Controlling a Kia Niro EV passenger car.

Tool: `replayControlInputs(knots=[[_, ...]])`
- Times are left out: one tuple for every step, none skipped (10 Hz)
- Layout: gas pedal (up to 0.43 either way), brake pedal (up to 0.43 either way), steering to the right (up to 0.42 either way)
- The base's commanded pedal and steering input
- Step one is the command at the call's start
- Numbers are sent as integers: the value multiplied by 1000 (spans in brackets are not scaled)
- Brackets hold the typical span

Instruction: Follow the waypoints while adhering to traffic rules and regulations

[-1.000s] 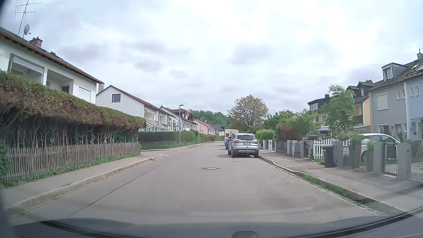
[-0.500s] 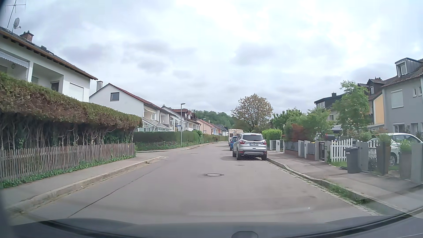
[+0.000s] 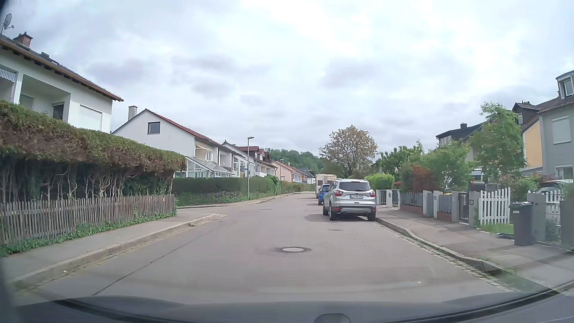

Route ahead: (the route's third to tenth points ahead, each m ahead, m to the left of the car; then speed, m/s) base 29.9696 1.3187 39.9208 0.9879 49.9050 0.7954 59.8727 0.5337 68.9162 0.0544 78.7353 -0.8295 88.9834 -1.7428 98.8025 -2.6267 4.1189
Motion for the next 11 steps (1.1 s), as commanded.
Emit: replayControlInputs(knots=[[87,0,-36],[87,0,-39],[87,0,-42],[87,0,-43],[67,0,-43],[20,0,-45],[0,0,-47],[0,0,-50],[0,0,-49],[0,0,-42],[0,0,-33]])
